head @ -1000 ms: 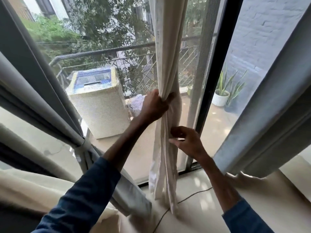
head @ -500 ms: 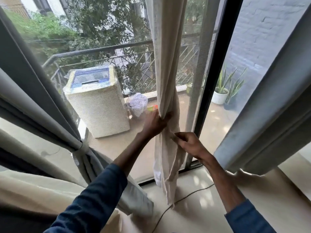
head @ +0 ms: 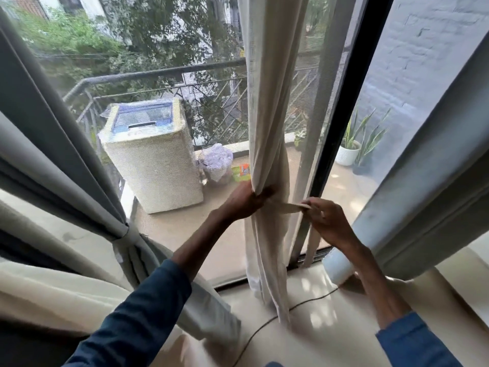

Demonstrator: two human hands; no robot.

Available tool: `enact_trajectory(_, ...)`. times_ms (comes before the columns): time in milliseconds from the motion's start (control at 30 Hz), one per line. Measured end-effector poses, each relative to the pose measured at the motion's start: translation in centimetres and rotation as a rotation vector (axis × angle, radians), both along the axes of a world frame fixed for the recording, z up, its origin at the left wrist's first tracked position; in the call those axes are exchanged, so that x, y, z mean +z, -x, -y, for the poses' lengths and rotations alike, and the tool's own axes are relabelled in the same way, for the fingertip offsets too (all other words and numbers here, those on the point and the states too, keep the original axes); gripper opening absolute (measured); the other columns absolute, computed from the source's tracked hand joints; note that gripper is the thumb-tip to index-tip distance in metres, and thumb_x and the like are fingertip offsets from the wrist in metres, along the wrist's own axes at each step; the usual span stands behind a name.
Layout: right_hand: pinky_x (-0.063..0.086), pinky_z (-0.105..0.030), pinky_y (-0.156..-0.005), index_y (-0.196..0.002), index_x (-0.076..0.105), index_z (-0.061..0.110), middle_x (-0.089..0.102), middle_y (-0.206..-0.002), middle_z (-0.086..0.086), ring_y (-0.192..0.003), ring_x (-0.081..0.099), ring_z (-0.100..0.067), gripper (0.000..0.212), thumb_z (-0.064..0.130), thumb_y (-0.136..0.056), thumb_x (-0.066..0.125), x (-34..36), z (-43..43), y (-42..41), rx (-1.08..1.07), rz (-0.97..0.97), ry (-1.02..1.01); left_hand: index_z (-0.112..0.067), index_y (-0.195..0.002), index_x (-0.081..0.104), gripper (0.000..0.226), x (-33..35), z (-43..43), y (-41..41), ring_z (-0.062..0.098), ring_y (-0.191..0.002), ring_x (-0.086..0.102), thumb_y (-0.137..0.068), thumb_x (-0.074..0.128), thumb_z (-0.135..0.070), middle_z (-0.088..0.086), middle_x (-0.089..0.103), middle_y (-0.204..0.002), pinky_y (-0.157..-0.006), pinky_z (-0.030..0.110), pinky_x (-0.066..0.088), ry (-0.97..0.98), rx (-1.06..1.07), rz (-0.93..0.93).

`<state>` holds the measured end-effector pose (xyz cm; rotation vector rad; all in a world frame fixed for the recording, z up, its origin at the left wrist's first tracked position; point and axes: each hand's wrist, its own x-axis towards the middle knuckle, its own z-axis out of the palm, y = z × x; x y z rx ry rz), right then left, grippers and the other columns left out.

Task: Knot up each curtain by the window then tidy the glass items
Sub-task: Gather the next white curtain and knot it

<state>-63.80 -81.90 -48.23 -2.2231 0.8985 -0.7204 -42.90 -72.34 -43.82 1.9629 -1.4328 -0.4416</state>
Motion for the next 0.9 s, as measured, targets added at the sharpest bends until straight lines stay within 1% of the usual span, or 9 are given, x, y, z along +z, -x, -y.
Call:
enact_trajectory(67, 0.045, -0.020, -0.071, -0.096, 0.076, 0.018, 0.072, -0.086, 0.006, -0.082, 0.065, -0.012, 0.034, 0.037, -0.088, 0.048, 0.4, 1.2, 0.1, 0.006, -0.074, -0.021, 0.001, -0.121, 0.061, 0.044, 0.3, -0.6, 0.1, 0.031, -0.102, 0.060, -0.095, 0.065, -0.035, 0.018, 0.065, -0.111, -0.086, 0.040, 0.048, -0.025, -0.036, 0.028)
enact_trajectory(167, 0.038, -0.008, -0.065, -0.103, 0.077, 0.016, 0.074, -0.093, 0.000, -0.079, 0.064, -0.010, 0.030, 0.005, -0.092, 0.051, 1.3, 2.3, -0.8, -0.050, -0.149, -0.071, 0.000, -0.134, 0.053, 0.049, -0.1, -1.0, -0.1, 0.025, -0.110, 0.053, -0.096, 0.064, -0.030, 0.011, 0.058, -0.120, -0.093, 0.029, 0.040, -0.094, -0.118, 0.034)
enact_trajectory(233, 0.040, -0.019, -0.066, -0.096, 0.077, 0.015, 0.074, -0.092, -0.008, -0.084, 0.068, -0.021, 0.037, -0.006, -0.087, 0.048, 1.7, 2.7, -2.5, -0.051, -0.230, -0.108, -0.006, -0.140, 0.048, 0.060, -0.1, -1.0, -0.1, 0.019, -0.116, 0.050, -0.092, 0.068, -0.036, 0.003, 0.054, -0.129, -0.100, 0.023, 0.039, -0.139, -0.205, -0.006)
enact_trajectory(333, 0.047, -0.032, -0.077, -0.091, 0.070, 0.010, 0.071, -0.100, -0.016, -0.104, 0.067, -0.032, 0.009, 0.013, -0.083, 0.071, 3.7, 1.7, -4.6, 0.084, -0.231, -0.151, -0.022, -0.149, 0.037, 0.086, -1.1, -0.6, -0.1, 0.023, -0.136, 0.040, -0.080, 0.061, -0.068, 0.004, 0.044, -0.148, -0.115, 0.043, 0.035, -0.155, -0.269, 0.020)
enact_trajectory(400, 0.045, -0.021, -0.091, -0.125, 0.056, 0.002, 0.062, -0.118, -0.005, -0.114, 0.059, -0.015, 0.083, 0.045, -0.062, 0.089, 4.6, 1.0, -5.1, 0.201, -0.084, -0.315, -0.018, -0.152, 0.033, 0.083, -1.1, -0.7, 0.3, 0.027, -0.143, 0.030, -0.087, 0.059, -0.062, 0.008, 0.036, -0.154, -0.119, 0.045, 0.026, -0.183, -0.319, 0.097)
enact_trajectory(433, 0.041, -0.014, -0.092, -0.135, 0.045, 0.001, 0.057, -0.127, -0.005, -0.120, 0.056, -0.016, 0.095, 0.044, -0.063, 0.090, 4.5, 1.0, -5.3, 0.224, -0.032, -0.386, -0.014, -0.152, 0.034, 0.076, -0.5, -1.0, 0.6, 0.029, -0.144, 0.028, -0.092, 0.059, -0.053, 0.011, 0.035, -0.155, -0.120, 0.045, 0.023, -0.183, -0.336, 0.135)
enact_trajectory(633, 0.044, -0.043, -0.105, -0.137, 0.052, -0.003, 0.058, -0.132, -0.015, -0.130, 0.050, -0.027, 0.082, 0.003, -0.065, 0.091, 2.9, 1.7, -6.2, 0.180, -0.167, -0.306, -0.016, -0.132, 0.053, 0.038, -0.9, -1.6, -0.2, 0.039, -0.115, 0.057, -0.101, 0.047, -0.038, 0.023, 0.058, -0.129, -0.090, 0.055, 0.049, -0.147, -0.386, 0.356)
enact_trajectory(800, 0.042, -0.029, -0.096, -0.134, 0.054, -0.003, 0.052, -0.119, -0.003, -0.118, 0.048, -0.015, 0.077, -0.009, -0.065, 0.087, 3.1, 2.9, -5.1, 0.184, -0.198, -0.250, -0.013, -0.120, 0.061, 0.085, 0.1, -1.0, 2.0, 0.038, -0.102, 0.060, -0.088, 0.003, -0.066, 0.019, 0.064, -0.111, -0.082, 0.046, 0.048, -0.104, -0.386, 0.580)
enact_trajectory(900, 0.049, -0.033, -0.096, -0.127, 0.063, 0.006, 0.062, -0.121, 0.000, -0.114, 0.058, -0.014, 0.071, 0.007, -0.062, 0.091, 3.0, 3.9, -4.1, 0.225, -0.215, -0.296, -0.008, -0.111, 0.060, 0.079, 0.4, -0.7, 2.9, 0.040, -0.093, 0.063, -0.092, 0.016, -0.071, 0.021, 0.065, -0.104, -0.075, 0.047, 0.051, -0.109, -0.304, 0.577)
